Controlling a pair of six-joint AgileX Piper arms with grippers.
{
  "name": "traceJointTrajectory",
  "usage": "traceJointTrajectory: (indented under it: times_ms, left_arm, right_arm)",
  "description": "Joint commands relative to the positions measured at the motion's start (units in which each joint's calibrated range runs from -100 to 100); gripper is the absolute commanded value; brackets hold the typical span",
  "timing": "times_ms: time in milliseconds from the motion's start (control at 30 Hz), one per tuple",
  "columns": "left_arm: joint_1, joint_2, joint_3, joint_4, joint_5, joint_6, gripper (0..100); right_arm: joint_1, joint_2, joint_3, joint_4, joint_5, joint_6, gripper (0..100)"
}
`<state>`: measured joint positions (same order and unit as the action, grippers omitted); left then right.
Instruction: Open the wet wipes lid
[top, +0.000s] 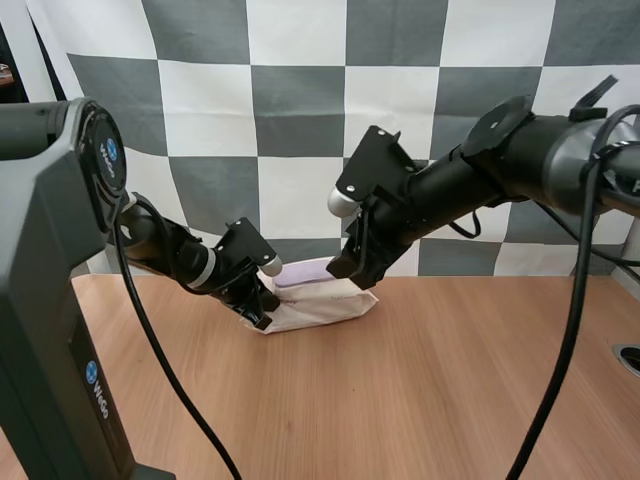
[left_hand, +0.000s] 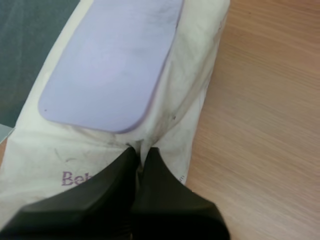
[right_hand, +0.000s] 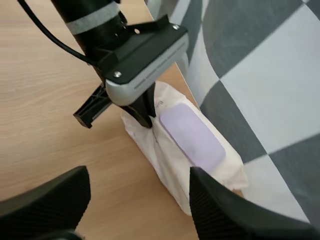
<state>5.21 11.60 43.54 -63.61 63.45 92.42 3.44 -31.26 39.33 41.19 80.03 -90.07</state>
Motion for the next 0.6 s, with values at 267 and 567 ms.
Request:
traceJointTrajectory:
  times_ms: [267, 567]
  left_arm:
    - [0.12, 0.1, 0.0, 1.2, 0.1, 0.9, 0]
    - [0.12, 0.1, 0.0, 2.9, 1.0, 0.9, 0]
  right_arm:
    - [10.1, 12.2, 0.1, -15.8, -32.6, -5.3, 93]
    - [10.4, 15.2, 0.1, -20.6, -45.2, -5.0, 93]
